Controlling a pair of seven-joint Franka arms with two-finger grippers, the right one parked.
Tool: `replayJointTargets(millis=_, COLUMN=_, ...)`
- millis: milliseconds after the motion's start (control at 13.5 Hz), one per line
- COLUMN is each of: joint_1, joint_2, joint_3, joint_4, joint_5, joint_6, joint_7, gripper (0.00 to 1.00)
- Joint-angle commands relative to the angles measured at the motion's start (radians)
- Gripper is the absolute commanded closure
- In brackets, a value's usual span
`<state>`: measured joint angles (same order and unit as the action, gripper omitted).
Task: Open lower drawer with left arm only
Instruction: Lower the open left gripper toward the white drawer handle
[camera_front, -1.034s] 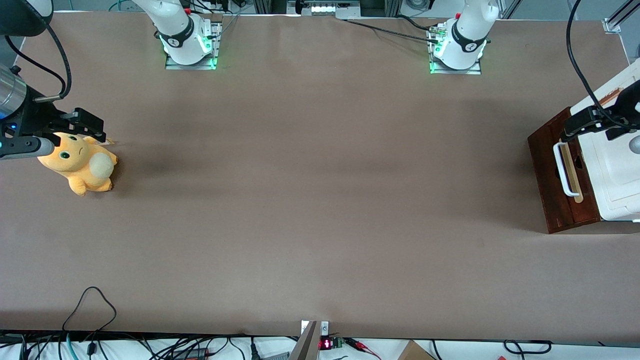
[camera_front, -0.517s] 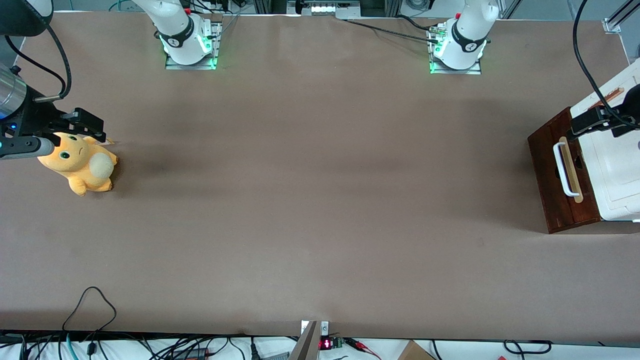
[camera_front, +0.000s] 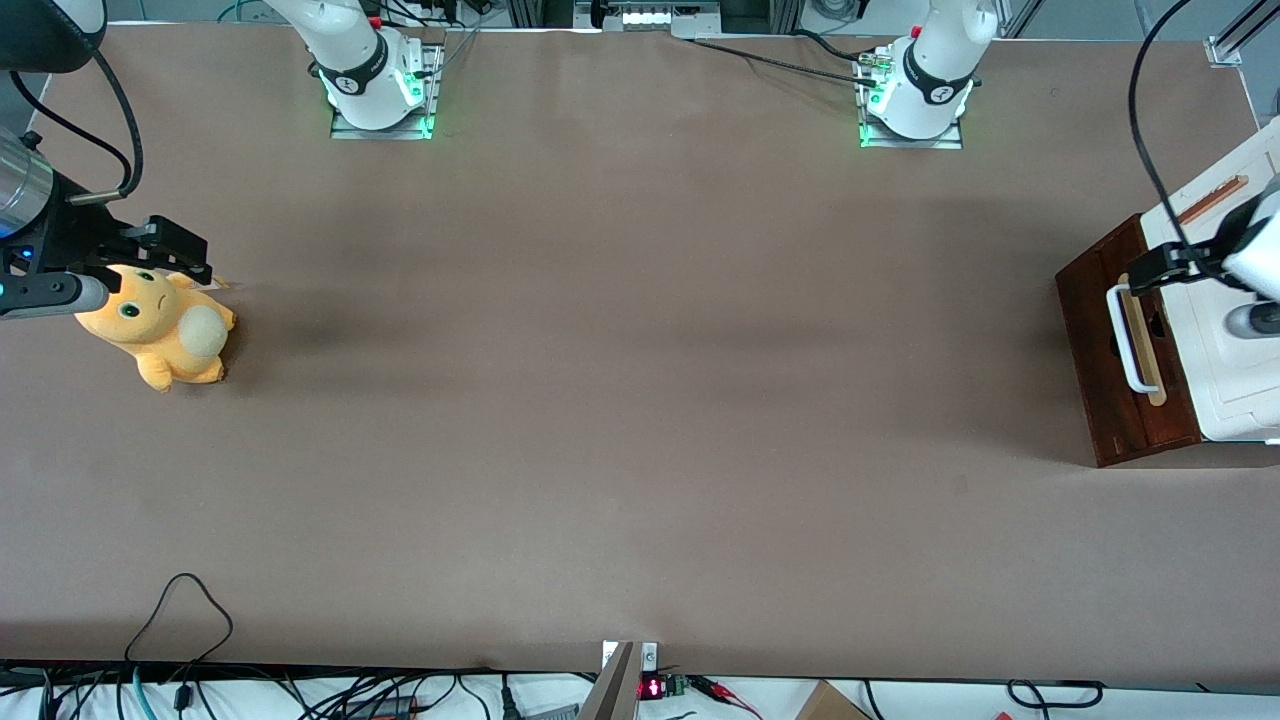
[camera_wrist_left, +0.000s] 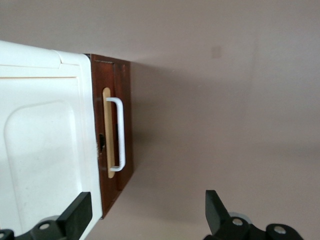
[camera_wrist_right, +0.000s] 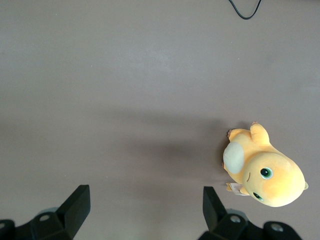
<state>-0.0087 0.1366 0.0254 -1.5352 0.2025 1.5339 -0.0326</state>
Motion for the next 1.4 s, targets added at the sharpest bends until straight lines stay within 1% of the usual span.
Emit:
replayJointTargets(millis=0, joint_1=-0.028, joint_2=-0.005, joint_3=0.001, joint_4=-0.046, joint_5=0.061, joint_6=0.014, joint_7=-0.013, gripper=0.00)
replayJointTargets(millis=74, joint_1=-0.019, joint_2=0.001, joint_3=0.001, joint_4=-0.054, joint_5=0.061, joint_6=0.012, joint_7=-0.010, gripper=0.00)
replayJointTargets(millis=148, joint_1=-0.016, joint_2=0.001, joint_3=0.001, joint_4=-0.092, joint_5=0.064, joint_6=0.017, joint_7=-0.013, gripper=0.00)
replayJointTargets(millis=222, joint_1=-0.016, joint_2=-0.002, joint_3=0.001, joint_4=-0.146, joint_5=0.096, joint_6=0.047, joint_7=-0.024, gripper=0.00)
replayJointTargets(millis=369, joint_1=-0.030, joint_2=-0.002, joint_3=0.001, joint_4=-0.216, joint_5=0.193, joint_6=0.089, joint_7=-0.100, gripper=0.00)
replayJointTargets(millis=517, joint_1=-0.045, joint_2=0.001, joint_3=-0.002, joint_4=-0.272, joint_5=0.254, joint_6=0.138, joint_7=-0.145, gripper=0.00)
replayJointTargets(millis=591, joint_1=-0.059, joint_2=0.004, joint_3=-0.002, joint_4=-0.293, joint_5=0.299, joint_6=0.147, joint_7=-0.165, gripper=0.00)
replayJointTargets(millis=665, joint_1=-0.085, joint_2=0.020, joint_3=-0.002, joint_4=-0.310, joint_5=0.361, joint_6=0.146, joint_7=-0.183, gripper=0.00)
replayJointTargets(millis=812, joint_1=-0.147, joint_2=0.067, joint_3=-0.001, joint_4=-0.330, joint_5=0.457, joint_6=0.132, joint_7=-0.257, gripper=0.00)
replayJointTargets(millis=960, joint_1=-0.210, joint_2=0.162, joint_3=-0.001, joint_4=-0.330, joint_5=0.543, joint_6=0.091, joint_7=-0.349, gripper=0.00)
replayJointTargets(millis=1034, joint_1=-0.223, joint_2=0.205, joint_3=-0.002, joint_4=-0.330, joint_5=0.576, joint_6=0.088, joint_7=-0.393, gripper=0.00)
replayJointTargets(millis=1108, joint_1=-0.237, joint_2=0.237, joint_3=-0.001, joint_4=-0.330, joint_5=0.593, joint_6=0.087, joint_7=-0.421, gripper=0.00)
replayJointTargets(millis=1329, joint_1=-0.240, joint_2=0.258, joint_3=-0.001, joint_4=-0.335, joint_5=0.646, joint_6=0.084, joint_7=-0.424, gripper=0.00)
